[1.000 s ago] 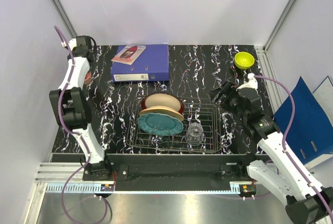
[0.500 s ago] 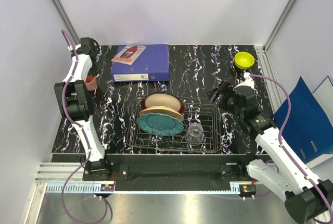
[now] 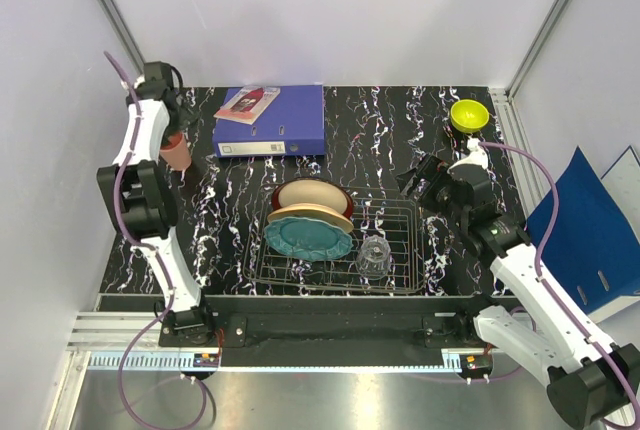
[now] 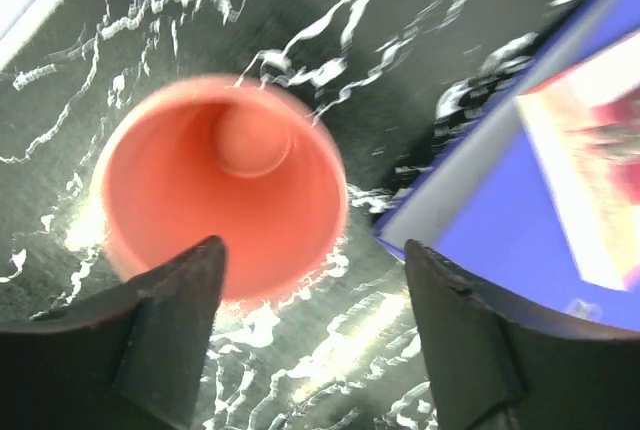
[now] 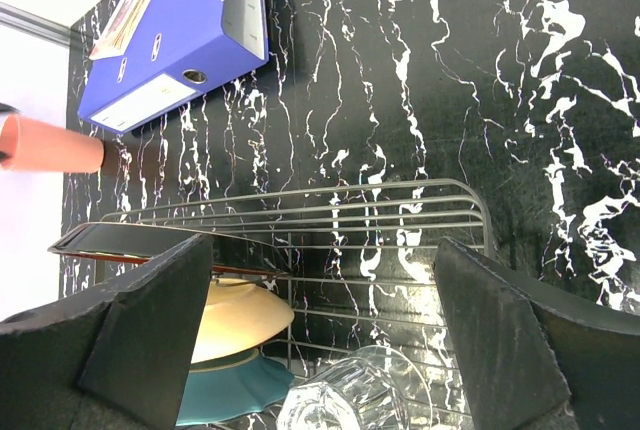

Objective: Unload the mixed dishes from the dish rack
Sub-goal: Place the cup at the center of the board, then pick up the cup from the dish rack.

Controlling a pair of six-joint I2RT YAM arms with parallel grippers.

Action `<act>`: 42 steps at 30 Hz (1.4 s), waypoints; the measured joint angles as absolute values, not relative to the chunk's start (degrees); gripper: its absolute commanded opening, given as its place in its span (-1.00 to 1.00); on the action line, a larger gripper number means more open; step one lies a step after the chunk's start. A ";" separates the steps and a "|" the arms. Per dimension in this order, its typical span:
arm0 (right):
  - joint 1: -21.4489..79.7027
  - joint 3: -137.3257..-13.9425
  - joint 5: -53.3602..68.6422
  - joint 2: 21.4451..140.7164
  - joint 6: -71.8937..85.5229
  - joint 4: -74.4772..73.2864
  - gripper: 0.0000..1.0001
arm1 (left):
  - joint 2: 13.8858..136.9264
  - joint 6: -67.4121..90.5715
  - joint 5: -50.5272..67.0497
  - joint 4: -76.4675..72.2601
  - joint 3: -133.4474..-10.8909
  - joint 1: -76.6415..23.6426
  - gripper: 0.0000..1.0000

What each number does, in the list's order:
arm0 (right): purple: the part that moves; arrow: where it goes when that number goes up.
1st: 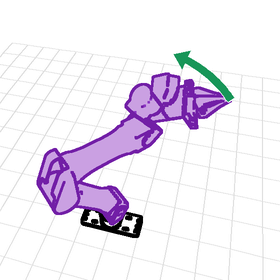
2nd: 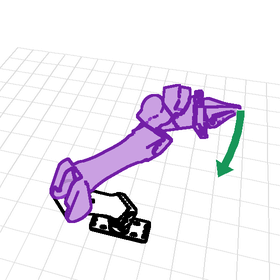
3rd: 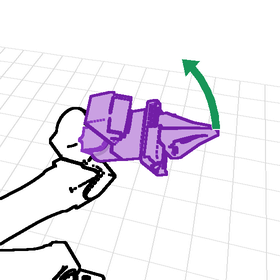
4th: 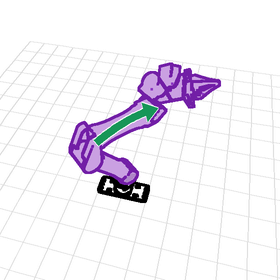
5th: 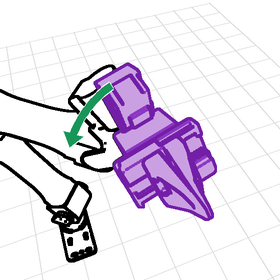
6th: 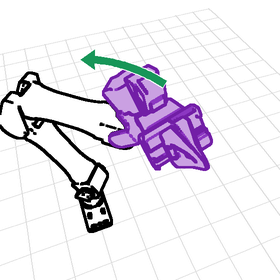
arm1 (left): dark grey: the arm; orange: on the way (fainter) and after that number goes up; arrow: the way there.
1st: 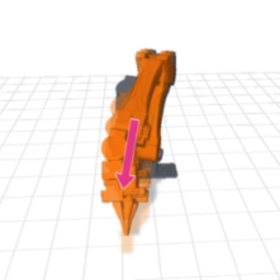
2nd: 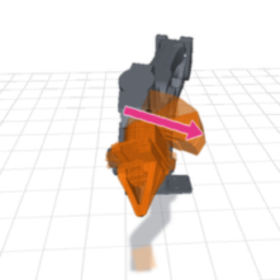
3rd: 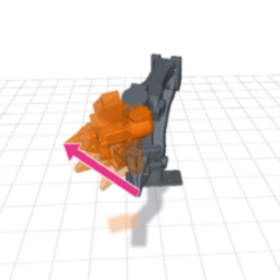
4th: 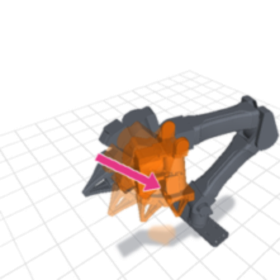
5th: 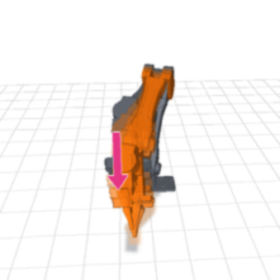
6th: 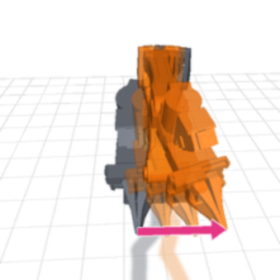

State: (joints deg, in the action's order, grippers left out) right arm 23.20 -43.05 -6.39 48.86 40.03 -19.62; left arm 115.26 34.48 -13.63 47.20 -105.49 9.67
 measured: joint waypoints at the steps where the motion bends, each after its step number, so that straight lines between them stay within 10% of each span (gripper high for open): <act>1: 23.20 -43.13 -6.37 48.86 39.83 -19.59 0.99 | 114.24 34.70 -13.39 47.51 -106.34 9.67 0.72; 15: 23.75 -48.31 -4.38 54.74 34.83 -22.17 0.99 | 91.74 35.88 -14.02 48.40 -114.21 -2.09 0.98; 24: 39.11 -46.35 -3.05 56.38 31.38 -24.32 0.99 | 69.63 33.95 -16.80 40.75 -93.73 -18.26 0.98; 42: 48.77 -41.91 -9.82 53.08 31.97 -33.36 0.99 | 64.07 31.46 -18.74 38.68 -80.95 -21.12 0.98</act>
